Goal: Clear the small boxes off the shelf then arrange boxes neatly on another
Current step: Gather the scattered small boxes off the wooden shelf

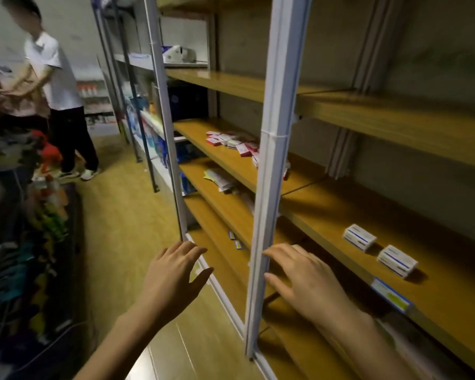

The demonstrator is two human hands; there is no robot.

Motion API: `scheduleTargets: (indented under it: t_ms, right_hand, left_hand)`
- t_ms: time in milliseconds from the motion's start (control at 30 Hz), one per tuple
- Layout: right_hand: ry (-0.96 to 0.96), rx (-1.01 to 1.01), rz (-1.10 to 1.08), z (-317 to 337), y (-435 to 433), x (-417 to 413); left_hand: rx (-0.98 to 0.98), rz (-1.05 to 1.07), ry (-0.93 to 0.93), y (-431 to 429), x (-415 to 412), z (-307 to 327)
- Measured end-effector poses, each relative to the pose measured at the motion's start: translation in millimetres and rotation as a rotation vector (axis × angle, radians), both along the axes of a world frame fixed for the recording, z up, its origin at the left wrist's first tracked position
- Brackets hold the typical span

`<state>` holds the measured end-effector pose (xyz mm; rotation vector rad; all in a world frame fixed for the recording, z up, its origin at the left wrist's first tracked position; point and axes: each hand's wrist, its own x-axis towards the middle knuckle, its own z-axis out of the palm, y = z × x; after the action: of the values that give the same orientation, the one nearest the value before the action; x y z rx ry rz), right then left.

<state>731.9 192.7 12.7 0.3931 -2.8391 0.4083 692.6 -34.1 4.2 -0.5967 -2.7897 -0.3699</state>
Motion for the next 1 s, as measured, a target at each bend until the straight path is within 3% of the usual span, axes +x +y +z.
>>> scheduleTargets:
  t_ms: [333,467,1000]
  right_hand:
    - [0.015,0.004,-0.024,-2,-115,-138]
    - [0.002,0.006,-0.038,2,-131,-191]
    - [-0.003,-0.024,-0.259,5,-111,-421]
  left_hand:
    - [-0.047,-0.019,0.028,-122,-124,3]
    - [0.016,-0.013,0.043,-142,-170,3]
    - [0.029,-0.202,0.079,-107,-451,2]
